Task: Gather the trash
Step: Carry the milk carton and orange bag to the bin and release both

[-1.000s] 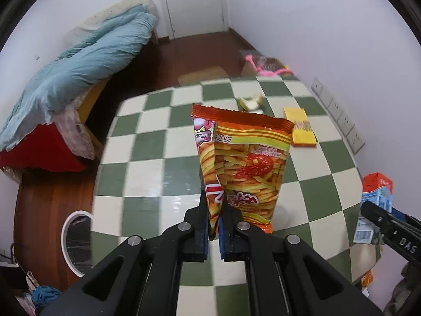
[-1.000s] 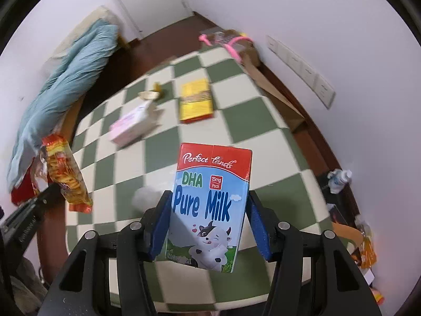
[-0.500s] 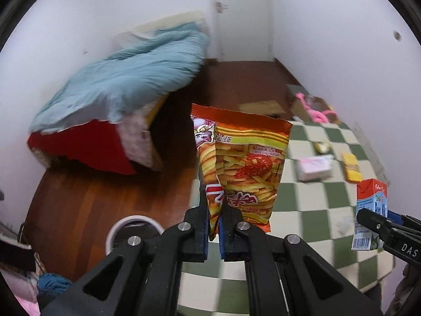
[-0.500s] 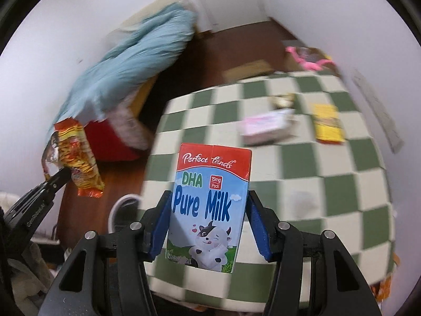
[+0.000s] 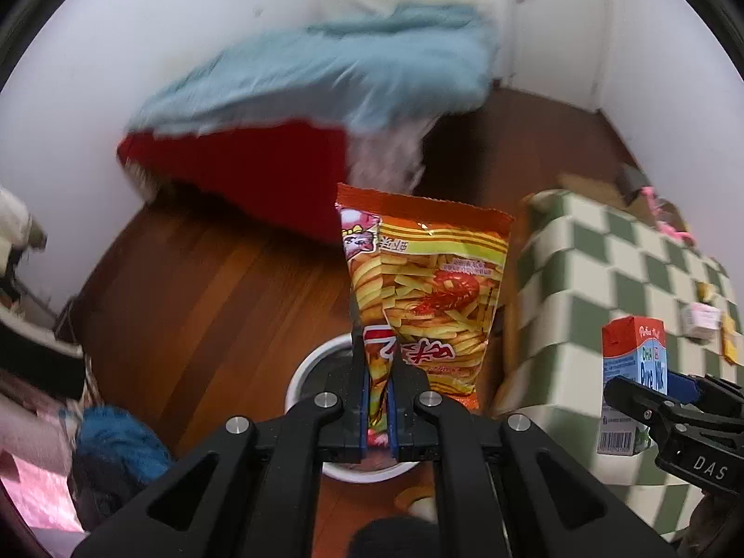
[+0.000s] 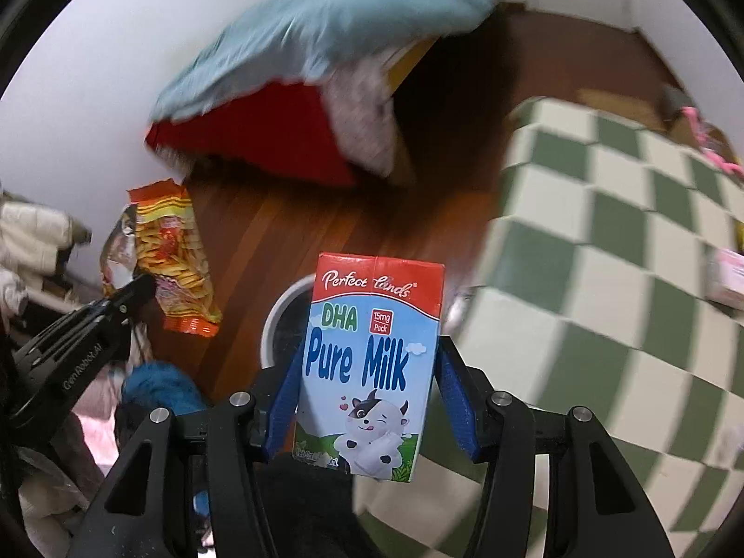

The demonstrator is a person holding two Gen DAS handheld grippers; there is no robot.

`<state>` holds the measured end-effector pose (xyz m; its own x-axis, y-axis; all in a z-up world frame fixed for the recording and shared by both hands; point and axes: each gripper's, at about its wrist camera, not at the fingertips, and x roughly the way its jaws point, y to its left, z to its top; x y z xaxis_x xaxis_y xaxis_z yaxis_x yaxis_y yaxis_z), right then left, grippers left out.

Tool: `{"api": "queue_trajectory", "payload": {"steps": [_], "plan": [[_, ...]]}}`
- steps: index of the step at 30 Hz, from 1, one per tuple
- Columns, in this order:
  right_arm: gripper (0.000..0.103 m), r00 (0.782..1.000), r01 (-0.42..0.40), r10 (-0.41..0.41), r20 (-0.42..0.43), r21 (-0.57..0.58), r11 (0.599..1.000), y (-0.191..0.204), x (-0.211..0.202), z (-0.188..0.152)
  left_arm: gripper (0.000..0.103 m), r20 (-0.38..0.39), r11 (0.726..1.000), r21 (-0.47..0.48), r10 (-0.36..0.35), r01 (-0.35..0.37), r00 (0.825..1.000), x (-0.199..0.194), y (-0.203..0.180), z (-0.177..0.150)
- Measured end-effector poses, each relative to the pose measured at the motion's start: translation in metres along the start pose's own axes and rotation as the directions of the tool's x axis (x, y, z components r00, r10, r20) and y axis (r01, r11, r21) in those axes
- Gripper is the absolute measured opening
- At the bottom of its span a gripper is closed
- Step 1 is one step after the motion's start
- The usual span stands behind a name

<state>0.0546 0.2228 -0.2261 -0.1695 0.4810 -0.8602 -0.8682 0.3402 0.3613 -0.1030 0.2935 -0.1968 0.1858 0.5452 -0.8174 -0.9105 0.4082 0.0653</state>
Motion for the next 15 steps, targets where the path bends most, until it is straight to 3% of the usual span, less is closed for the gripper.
{"api": "queue_trajectory", "payload": {"steps": [6, 11, 15], "plan": [[0.057, 0.986, -0.003, -0.006, -0.165, -0.056, 0.998, 0.034, 0.098, 0.012, 0.003, -0.185, 0.992, -0.119, -0.073, 0.051, 0.980, 0.078, 0.059, -0.015], [0.057, 0.962, 0.016, -0.028, -0.271, -0.045, 0.999, 0.038, 0.164, 0.017, 0.004, -0.315, 0.980, -0.178, -0.139, 0.085, 0.939, 0.139, 0.094, -0.025], [0.058, 0.941, -0.002, -0.003, -0.339, -0.015, 1.000, 0.037, 0.202, 0.019, 0.009, -0.395, 0.972, -0.216, -0.170, 0.089, 0.903, 0.166, 0.113, -0.036]]}}
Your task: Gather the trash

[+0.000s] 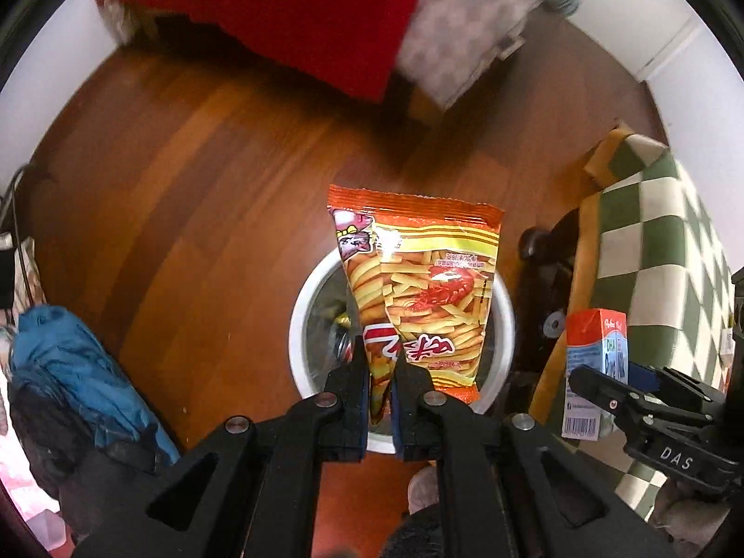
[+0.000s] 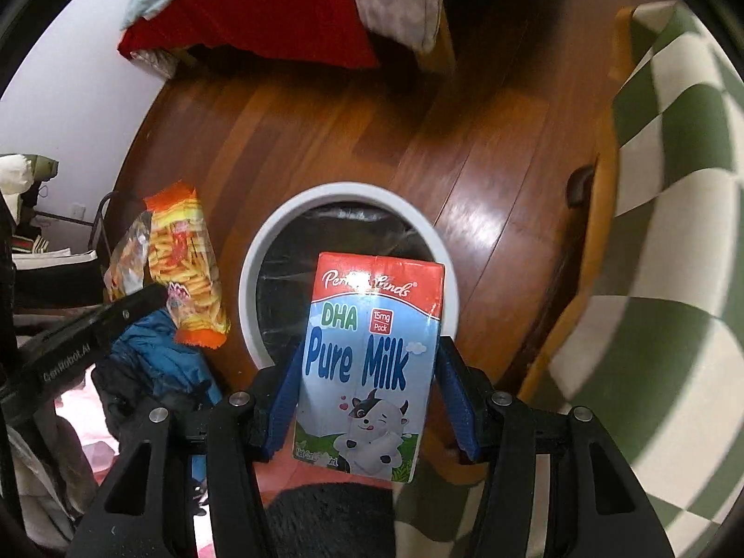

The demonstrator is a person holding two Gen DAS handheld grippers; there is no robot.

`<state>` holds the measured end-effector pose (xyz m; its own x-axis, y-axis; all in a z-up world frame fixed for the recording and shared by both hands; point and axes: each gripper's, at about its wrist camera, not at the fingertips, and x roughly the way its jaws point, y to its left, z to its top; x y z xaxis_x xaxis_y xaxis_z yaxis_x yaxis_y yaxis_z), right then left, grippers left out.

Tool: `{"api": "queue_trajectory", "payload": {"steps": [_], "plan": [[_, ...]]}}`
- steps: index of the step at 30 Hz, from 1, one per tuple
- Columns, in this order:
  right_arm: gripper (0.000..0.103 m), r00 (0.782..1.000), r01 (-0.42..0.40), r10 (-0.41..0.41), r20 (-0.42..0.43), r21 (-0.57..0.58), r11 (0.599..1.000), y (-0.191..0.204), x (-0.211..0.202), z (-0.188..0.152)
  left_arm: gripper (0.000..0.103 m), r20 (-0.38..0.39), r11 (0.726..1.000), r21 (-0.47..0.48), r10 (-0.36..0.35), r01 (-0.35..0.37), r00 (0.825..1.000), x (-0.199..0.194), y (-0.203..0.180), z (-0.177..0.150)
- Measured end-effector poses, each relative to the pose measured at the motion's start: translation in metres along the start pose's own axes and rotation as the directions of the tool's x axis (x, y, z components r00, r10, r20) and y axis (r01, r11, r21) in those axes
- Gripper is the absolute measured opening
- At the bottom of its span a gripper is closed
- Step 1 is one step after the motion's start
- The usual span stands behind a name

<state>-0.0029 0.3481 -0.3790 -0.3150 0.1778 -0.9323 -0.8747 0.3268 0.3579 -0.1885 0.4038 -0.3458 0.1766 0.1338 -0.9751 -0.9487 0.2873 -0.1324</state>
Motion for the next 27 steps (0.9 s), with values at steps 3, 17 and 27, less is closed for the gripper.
{"api": "queue_trajectory", "payload": {"steps": [3, 17, 27], "plan": [[0.071, 0.998, -0.008, 0.008, -0.063, 0.000, 1.000, -0.002, 0.021, 0.005, 0.040, -0.017, 1.000, -0.017, 0.002, -0.002, 1.000, 0.006, 0.006, -0.001], [0.103, 0.990, 0.092, -0.100, -0.097, -0.088, 0.992, 0.005, 0.020, -0.009, 0.102, 0.034, 0.992, -0.049, 0.117, -0.115, 0.993, -0.007, 0.014, -0.026], [0.103, 0.991, 0.131, -0.134, -0.014, -0.125, 0.983, 0.017, -0.034, -0.035, 0.102, 0.139, 0.984, -0.042, 0.177, -0.172, 0.974, -0.057, -0.003, -0.047]]}}
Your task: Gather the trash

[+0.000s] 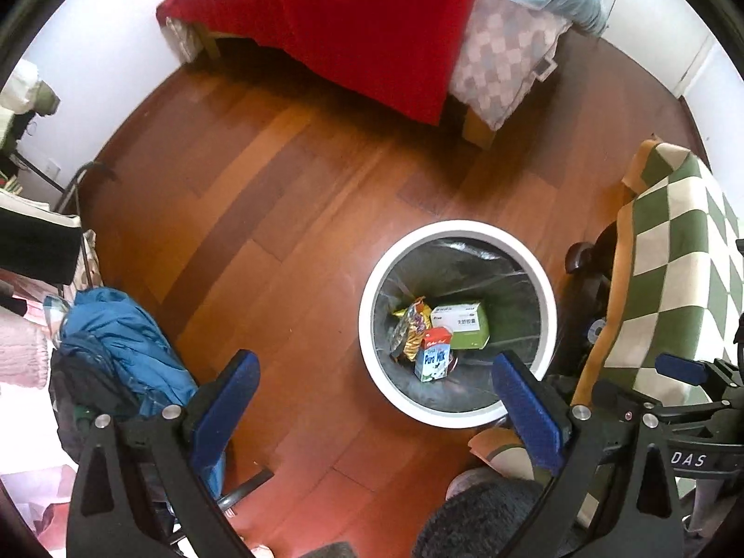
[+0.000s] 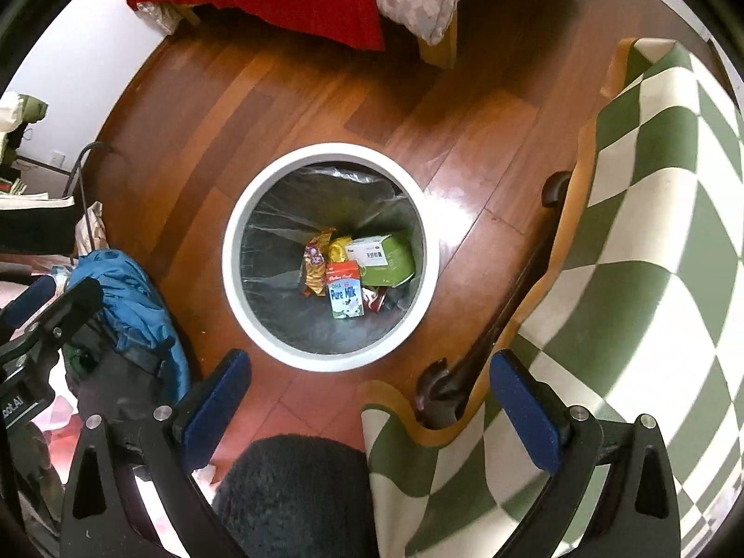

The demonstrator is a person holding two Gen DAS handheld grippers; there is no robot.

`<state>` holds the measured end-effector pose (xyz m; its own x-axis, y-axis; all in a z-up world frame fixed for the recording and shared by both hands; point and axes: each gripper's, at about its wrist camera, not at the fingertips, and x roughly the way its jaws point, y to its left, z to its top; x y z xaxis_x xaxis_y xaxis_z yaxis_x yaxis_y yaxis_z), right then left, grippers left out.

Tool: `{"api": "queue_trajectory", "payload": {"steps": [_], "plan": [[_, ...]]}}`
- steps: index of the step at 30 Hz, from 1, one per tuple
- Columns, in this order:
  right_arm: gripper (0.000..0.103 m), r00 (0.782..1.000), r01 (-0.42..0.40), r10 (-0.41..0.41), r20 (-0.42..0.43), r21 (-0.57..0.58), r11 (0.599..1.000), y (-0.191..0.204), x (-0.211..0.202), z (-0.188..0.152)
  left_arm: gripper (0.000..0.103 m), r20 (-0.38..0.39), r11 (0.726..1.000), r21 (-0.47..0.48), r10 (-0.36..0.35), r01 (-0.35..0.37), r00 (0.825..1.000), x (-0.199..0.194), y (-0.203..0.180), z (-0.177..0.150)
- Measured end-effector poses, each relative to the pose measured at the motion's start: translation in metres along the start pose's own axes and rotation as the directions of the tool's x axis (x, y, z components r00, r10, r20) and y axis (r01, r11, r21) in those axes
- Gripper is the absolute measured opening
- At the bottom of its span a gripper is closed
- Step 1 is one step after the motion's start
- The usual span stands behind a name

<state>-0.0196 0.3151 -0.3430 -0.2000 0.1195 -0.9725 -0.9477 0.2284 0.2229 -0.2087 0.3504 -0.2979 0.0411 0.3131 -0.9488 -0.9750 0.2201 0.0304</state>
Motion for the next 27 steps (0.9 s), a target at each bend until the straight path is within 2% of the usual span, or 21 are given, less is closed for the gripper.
{"api": "queue_trajectory", "payload": {"steps": [8, 15, 21, 24, 27], "plan": [[0.103, 0.995, -0.023, 0.024, 0.101, -0.011, 1.000, 0.001, -0.063, -0.023, 0.102, 0.088, 1.000, 0.013, -0.002, 0.001, 0.996, -0.052, -0.010, -0.011], [0.103, 0.977, -0.064, 0.066, 0.202, -0.017, 0.998, -0.001, -0.121, -0.052, 0.102, 0.171, 1.000, 0.031, -0.013, 0.007, 0.985, -0.100, -0.022, -0.022], [0.103, 0.943, -0.142, 0.137, 0.304, -0.005, 0.990, -0.012, -0.175, -0.083, 0.102, 0.247, 0.999, 0.045, -0.019, 0.008, 0.969, -0.143, -0.036, -0.034], [0.103, 0.909, -0.229, 0.211, 0.360, 0.007, 0.973, -0.026, -0.202, -0.103, 0.102, 0.278, 0.999, 0.039, 0.003, -0.014, 0.961, -0.164, -0.044, -0.040], [0.103, 0.880, -0.278, 0.235, 0.413, 0.046, 0.960, -0.050, -0.224, -0.122, 0.102, 0.315, 0.999, 0.047, -0.002, -0.014, 0.949, -0.181, -0.057, -0.045]]}}
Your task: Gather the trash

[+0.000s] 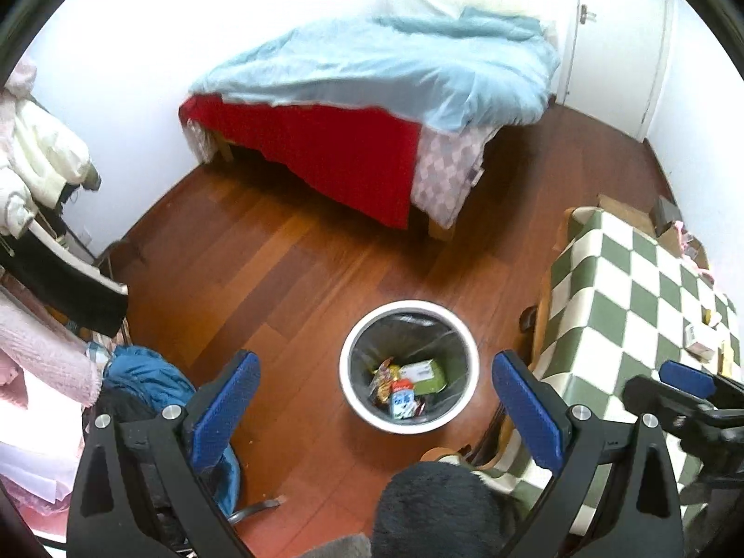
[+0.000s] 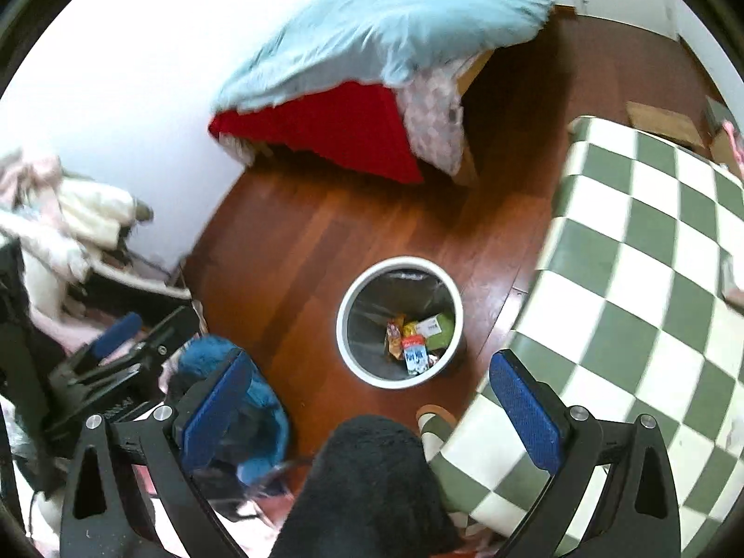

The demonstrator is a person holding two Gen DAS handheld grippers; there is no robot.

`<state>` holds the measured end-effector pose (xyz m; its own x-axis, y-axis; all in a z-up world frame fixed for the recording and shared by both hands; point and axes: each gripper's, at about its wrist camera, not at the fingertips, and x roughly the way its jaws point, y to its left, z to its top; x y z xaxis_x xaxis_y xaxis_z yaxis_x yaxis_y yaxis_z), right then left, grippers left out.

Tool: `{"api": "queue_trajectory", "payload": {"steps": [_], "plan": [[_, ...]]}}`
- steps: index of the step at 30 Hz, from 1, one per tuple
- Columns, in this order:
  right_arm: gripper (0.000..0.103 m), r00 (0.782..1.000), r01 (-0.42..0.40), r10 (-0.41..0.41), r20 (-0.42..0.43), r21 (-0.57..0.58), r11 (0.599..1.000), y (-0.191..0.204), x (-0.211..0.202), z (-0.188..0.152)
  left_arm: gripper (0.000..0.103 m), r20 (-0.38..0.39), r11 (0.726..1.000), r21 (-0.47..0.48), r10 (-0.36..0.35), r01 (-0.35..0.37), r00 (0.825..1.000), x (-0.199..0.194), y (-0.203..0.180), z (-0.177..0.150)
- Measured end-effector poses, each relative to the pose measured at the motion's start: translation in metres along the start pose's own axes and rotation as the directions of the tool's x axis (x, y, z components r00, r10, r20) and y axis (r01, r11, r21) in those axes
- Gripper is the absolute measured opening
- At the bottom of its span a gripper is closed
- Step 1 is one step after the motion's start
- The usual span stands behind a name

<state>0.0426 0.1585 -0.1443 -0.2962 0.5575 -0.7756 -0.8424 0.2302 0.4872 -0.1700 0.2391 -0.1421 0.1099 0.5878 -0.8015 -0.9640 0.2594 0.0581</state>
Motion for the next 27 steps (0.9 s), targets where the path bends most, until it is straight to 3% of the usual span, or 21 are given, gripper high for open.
{"api": "queue_trajectory", "payload": {"steps": [5, 8, 12, 17, 20, 21, 23, 27], "plan": [[0.103, 0.997, 0.030, -0.039, 0.070, 0.126, 0.992, -0.059, -0.051, -0.003, 0.102, 0.024, 0.997, 0.045, -0.057, 0.056, 0.998, -0.009, -0.050, 0.002], [0.103, 0.987, 0.106, -0.128, 0.095, 0.210, 0.972, -0.114, -0.085, -0.004, 0.102, 0.009, 0.992, 0.093, -0.092, 0.090, 0.996, 0.000, -0.098, 0.003], [0.103, 0.955, 0.231, -0.280, 0.094, 0.355, 0.906, -0.208, -0.123, -0.003, 0.102, -0.033, 0.974, 0.171, -0.144, 0.147, 0.989, 0.023, -0.176, 0.006], [0.103, 0.907, 0.359, -0.421, 0.013, 0.499, 0.788, -0.334, -0.148, -0.005, 0.103, -0.124, 0.923, 0.295, -0.221, 0.249, 0.967, 0.065, -0.290, 0.010], [0.101, 0.873, 0.446, -0.480, -0.091, 0.548, 0.707, -0.410, -0.142, -0.007, 0.103, -0.164, 0.898, 0.355, -0.212, 0.258, 0.963, 0.092, -0.347, 0.007], [0.096, 0.867, 0.460, -0.484, -0.115, 0.559, 0.690, -0.430, -0.140, -0.007, 0.103, -0.175, 0.891, 0.375, -0.202, 0.255, 0.964, 0.100, -0.363, 0.004], [0.091, 0.862, 0.479, -0.479, -0.167, 0.576, 0.662, -0.466, -0.131, -0.007, 0.103, -0.198, 0.874, 0.418, -0.179, 0.249, 0.964, 0.119, -0.392, -0.001], [0.089, 0.840, 0.526, -0.497, -0.218, 0.553, 0.646, -0.503, -0.113, -0.001, 0.103, -0.214, 0.851, 0.470, -0.147, 0.234, 0.966, 0.141, -0.426, -0.007]]}}
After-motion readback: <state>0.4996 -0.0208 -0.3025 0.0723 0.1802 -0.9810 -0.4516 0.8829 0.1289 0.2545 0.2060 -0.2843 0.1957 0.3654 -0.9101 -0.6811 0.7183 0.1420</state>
